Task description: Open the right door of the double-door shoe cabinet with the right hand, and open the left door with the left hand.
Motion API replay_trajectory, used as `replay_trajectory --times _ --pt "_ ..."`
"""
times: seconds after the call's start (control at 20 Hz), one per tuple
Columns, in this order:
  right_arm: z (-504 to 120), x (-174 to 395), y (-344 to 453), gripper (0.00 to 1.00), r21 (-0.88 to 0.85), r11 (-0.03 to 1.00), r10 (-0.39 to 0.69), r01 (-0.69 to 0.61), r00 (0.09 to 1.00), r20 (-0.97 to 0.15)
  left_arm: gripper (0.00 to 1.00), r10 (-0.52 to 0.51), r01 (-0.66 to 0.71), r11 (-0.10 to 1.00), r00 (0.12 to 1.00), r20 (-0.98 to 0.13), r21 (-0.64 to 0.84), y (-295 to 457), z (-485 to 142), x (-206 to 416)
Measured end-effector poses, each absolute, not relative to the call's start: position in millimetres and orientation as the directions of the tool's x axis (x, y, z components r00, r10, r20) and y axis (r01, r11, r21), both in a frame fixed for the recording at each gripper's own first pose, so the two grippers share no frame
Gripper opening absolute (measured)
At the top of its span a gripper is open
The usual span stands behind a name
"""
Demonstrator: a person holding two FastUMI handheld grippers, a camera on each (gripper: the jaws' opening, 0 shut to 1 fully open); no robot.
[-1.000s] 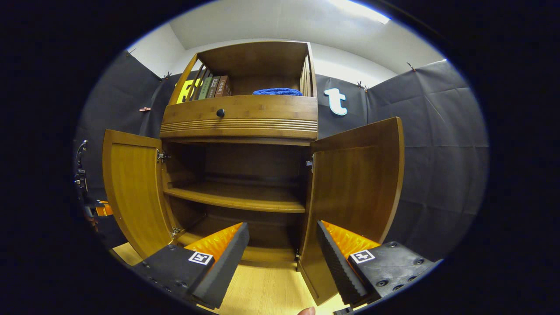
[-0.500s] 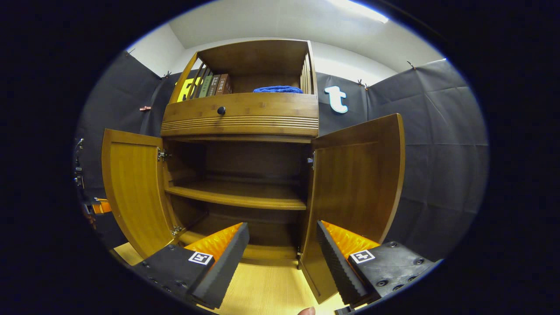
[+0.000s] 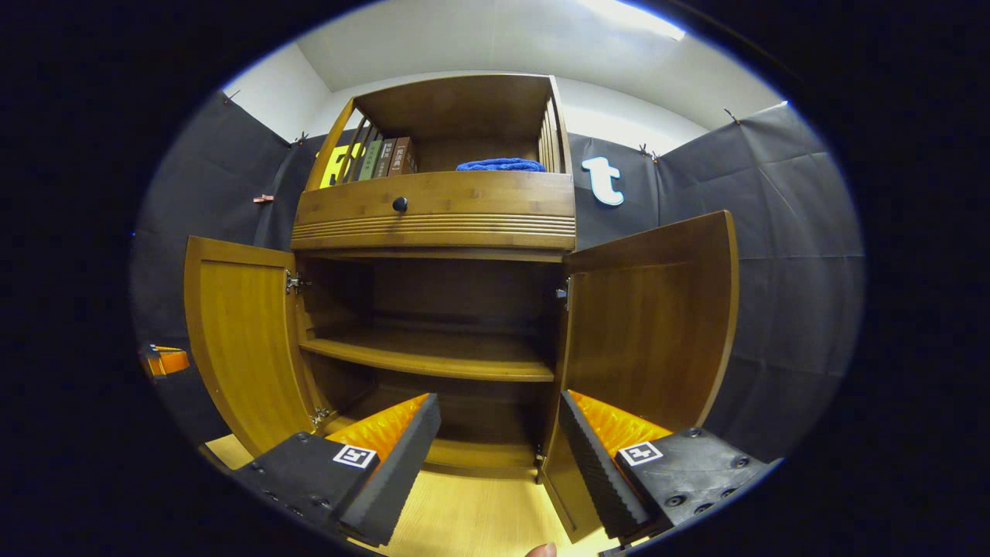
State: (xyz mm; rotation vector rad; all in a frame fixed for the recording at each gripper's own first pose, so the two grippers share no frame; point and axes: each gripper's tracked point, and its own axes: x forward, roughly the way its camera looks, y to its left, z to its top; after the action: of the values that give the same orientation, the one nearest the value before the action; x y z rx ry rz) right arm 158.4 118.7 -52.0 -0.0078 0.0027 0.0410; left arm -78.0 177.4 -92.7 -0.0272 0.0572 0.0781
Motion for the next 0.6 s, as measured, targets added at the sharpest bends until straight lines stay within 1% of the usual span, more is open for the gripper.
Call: replay_trajectory --times 0.05,0.2,0.25,0.3,0.35,0.4,0.45,0.5,0.55,0.6 --pt "-52.2 159.4 120.8 0.99 -0.007 0.999 0.046 -0.046 0.999 -0.003 0.18 0.079 -0.080 0.997 0.996 -0.050 -0.015 175.8 -89.1 -80.9" --pt "-53.0 162.5 128.9 0.96 -0.016 0.998 0.065 -0.065 0.998 -0.001 0.59 0.070 -0.070 0.998 0.997 -0.026 0.005 165.2 -76.5 -86.7" --pt "-53.1 163.9 130.5 0.98 -0.015 0.998 0.068 -0.068 0.998 -0.001 0.72 0.069 -0.069 0.998 0.997 -0.022 0.010 161.0 -74.6 -87.5" --pt "-53.5 165.3 132.4 0.98 -0.009 0.997 0.071 -0.071 0.997 -0.002 0.86 0.073 -0.072 0.997 0.997 -0.021 0.015 158.0 -73.2 -86.1" --pt "-52.9 166.1 136.1 0.98 -0.002 0.997 0.077 -0.077 0.997 -0.002 0.91 0.072 -0.072 0.997 0.997 -0.023 0.016 154.4 -72.3 -84.2" --pt "-52.2 167.0 137.5 0.96 0.002 0.997 0.079 -0.079 0.997 0.001 0.95 0.074 -0.074 0.997 0.997 -0.024 0.016 151.1 -72.2 -83.1" --pt "-51.5 167.6 138.4 0.98 0.002 0.997 0.082 -0.082 0.997 0.003 0.95 0.076 -0.076 0.997 0.997 -0.020 0.013 148.1 -70.1 -81.3" --pt "-49.4 168.5 139.0 0.96 0.000 0.997 0.082 -0.082 0.997 0.007 0.95 0.074 -0.074 0.997 0.997 -0.015 0.008 143.7 -67.7 -79.2" --pt "-48.4 169.8 138.8 0.96 -0.002 0.997 0.082 -0.082 0.997 0.009 0.95 0.069 -0.069 0.998 0.998 -0.012 0.000 138.6 -64.9 -77.9" --pt "-46.7 170.3 138.4 0.98 -0.003 0.997 0.078 -0.078 0.997 0.014 0.95 0.062 -0.062 0.998 0.998 -0.011 -0.007 133.6 -64.2 -76.2"
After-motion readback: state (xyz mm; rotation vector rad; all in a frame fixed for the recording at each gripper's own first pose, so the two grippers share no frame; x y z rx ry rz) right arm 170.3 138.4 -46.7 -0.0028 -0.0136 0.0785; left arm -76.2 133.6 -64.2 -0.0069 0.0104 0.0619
